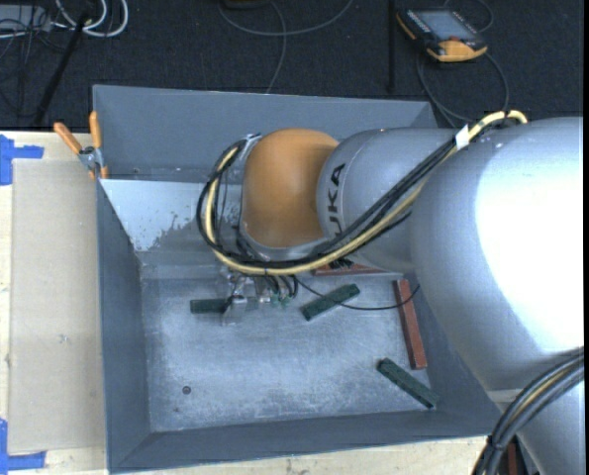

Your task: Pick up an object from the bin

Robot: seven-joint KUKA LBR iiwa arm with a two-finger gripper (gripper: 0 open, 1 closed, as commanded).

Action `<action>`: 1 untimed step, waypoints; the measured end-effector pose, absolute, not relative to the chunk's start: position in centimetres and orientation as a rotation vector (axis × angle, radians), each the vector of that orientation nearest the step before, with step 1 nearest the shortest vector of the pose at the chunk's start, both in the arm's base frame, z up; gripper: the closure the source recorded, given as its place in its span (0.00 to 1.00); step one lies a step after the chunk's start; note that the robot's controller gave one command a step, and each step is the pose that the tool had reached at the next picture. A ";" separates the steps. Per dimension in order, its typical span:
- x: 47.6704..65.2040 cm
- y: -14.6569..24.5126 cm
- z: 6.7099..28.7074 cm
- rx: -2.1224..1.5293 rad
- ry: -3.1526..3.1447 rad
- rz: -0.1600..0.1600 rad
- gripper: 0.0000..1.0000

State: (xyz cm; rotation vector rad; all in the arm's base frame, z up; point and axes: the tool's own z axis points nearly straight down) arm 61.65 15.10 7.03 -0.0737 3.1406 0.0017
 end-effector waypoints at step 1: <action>60.9 16.3 21.5 -0.215 3.124 0.003 1.00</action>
Offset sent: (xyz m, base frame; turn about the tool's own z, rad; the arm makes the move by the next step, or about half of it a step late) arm -0.0101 0.0119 0.1399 -0.0925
